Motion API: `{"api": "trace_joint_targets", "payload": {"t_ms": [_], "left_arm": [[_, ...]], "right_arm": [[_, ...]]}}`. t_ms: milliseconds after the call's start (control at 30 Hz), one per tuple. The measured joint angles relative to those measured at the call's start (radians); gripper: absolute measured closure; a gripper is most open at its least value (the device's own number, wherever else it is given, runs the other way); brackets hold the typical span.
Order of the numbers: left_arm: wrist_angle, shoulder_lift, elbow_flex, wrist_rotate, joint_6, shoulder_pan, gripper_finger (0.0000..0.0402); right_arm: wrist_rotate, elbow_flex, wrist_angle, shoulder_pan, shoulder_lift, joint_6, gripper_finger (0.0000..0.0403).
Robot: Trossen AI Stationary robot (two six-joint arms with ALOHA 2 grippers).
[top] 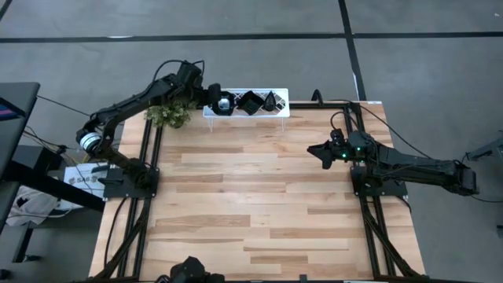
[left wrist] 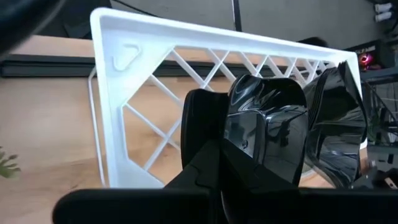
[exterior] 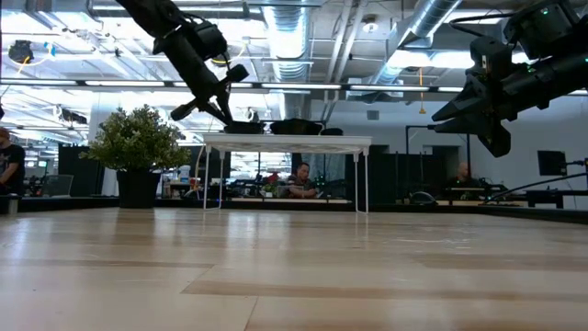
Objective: Pick & Place Mini shaped plates
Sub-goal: Stack the leaf-shaped plate on top of the leaf-shaped plate on the shelf
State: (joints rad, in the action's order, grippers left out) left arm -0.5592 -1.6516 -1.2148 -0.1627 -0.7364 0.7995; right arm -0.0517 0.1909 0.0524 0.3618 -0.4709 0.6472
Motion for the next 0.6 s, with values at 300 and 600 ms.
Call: {"api": "trace_joint_targets", "payload": {"t_ms": [300, 600], "left_arm": [[-0.004, 0.005, 0.000, 0.029, -0.001, -0.001, 0.0396], [-0.028, 0.005, 0.000, 0.043, -0.001, -0.002, 0.0396]], "right_arm": [[0.000, 0.000, 0.000, 0.000, 0.000, 0.000, 0.0305], [0.000, 0.000, 0.000, 0.000, 0.000, 0.000, 0.0305]]}}
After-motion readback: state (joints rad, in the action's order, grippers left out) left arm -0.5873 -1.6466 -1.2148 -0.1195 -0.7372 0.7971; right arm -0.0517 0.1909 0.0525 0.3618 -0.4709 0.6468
